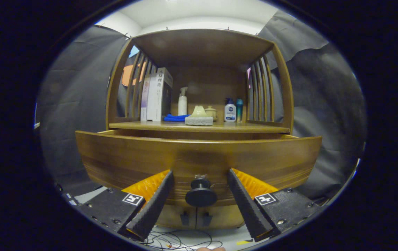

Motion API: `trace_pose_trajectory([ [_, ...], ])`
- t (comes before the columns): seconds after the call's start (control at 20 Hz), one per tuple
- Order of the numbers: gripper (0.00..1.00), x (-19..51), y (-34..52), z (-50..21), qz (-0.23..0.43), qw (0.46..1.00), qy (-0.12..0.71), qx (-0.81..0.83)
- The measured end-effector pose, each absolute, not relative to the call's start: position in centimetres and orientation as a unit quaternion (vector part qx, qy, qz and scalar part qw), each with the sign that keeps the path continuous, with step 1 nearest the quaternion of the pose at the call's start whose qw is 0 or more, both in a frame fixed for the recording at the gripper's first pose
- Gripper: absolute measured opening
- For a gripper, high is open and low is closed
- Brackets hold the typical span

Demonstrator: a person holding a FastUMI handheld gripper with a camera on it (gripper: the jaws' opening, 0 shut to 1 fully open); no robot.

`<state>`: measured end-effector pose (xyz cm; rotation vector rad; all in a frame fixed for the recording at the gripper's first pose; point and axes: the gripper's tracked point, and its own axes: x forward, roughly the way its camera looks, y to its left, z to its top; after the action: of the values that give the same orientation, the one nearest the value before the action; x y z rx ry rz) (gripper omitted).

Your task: Pull open the drawer, take out the items inside it, and place them on the countertop above the cabinet.

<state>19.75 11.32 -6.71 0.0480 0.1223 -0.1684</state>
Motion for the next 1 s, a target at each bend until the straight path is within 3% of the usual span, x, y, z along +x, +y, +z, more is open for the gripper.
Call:
trace_pose_trajectory([
  [1.0, 1.00, 21.5, 11.1, -6.7, -0.093, 0.992, 0.078, 0.021],
])
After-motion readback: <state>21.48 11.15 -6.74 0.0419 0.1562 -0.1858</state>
